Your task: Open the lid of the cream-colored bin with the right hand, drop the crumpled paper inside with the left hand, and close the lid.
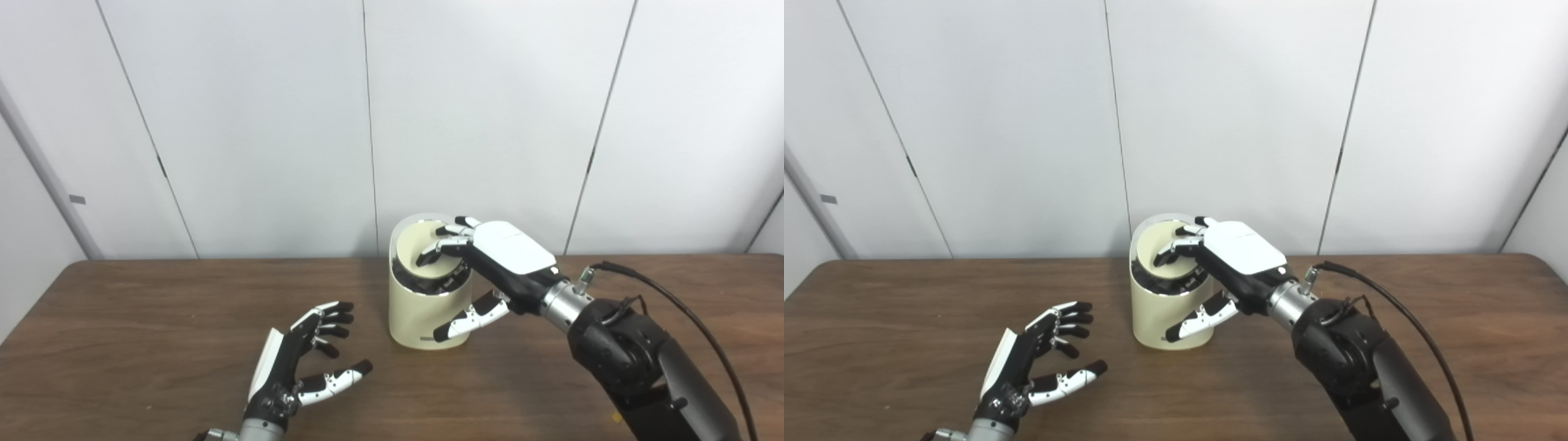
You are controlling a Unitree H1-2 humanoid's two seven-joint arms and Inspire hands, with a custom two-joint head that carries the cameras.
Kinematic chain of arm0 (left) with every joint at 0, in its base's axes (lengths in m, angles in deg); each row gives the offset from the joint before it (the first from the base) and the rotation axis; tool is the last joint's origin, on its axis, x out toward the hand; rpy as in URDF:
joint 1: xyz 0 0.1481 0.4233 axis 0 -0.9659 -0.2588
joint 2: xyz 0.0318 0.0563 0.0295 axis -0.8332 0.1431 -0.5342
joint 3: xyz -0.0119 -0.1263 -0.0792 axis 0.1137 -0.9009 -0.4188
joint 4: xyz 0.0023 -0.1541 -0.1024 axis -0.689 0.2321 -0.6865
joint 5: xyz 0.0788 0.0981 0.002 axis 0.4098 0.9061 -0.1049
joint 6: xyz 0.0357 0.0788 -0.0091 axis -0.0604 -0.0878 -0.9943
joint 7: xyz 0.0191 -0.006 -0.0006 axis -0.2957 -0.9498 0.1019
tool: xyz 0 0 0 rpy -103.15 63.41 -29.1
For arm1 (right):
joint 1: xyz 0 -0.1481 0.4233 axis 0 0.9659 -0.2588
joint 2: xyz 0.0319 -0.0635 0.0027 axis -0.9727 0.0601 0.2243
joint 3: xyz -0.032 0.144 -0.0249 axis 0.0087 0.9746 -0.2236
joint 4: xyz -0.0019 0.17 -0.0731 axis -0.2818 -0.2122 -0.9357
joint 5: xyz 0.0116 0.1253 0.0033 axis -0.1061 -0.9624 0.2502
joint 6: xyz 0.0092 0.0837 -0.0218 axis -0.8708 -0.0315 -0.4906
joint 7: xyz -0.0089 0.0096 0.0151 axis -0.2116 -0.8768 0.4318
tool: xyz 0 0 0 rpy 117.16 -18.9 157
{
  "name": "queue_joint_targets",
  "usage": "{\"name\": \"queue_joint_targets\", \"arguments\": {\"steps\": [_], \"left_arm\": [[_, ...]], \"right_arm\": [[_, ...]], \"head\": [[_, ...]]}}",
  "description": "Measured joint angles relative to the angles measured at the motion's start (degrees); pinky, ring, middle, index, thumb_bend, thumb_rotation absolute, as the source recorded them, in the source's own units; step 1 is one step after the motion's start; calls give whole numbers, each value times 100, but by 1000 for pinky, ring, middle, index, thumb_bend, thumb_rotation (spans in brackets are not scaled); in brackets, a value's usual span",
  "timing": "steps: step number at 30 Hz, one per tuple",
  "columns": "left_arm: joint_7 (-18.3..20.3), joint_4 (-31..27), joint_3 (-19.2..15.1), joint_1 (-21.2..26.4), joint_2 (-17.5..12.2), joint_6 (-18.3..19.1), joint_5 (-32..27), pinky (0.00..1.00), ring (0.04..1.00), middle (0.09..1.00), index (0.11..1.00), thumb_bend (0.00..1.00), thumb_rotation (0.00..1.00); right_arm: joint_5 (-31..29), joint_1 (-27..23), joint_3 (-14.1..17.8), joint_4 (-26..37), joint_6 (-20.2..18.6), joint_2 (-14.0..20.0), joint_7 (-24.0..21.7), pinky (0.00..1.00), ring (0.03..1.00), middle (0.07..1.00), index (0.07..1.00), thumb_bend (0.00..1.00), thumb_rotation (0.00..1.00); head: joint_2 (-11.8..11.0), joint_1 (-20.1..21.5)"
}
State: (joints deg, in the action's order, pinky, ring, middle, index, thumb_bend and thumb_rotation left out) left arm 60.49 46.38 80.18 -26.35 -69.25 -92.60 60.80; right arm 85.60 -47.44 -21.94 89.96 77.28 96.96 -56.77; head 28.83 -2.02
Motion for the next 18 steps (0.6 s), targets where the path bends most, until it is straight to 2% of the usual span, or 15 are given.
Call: {"name": "queue_joint_targets", "arguments": {"steps": [10, 18], "left_arm": [[8, -40, 0, -4, 4, 57, 0, 529, 671, 739, 769, 709, 83], [17, -75, 1, -14, 5, 123, 0, 530, 674, 739, 770, 713, 100]], "right_arm": [[78, 32, -63, -1, 117, 91, 28, 964, 902, 721, 709, 728, 403], [535, 13, -254, 28, 244, 187, 99, 949, 891, 696, 687, 764, 419]], "head": [[70, 9], [167, 0]]}}
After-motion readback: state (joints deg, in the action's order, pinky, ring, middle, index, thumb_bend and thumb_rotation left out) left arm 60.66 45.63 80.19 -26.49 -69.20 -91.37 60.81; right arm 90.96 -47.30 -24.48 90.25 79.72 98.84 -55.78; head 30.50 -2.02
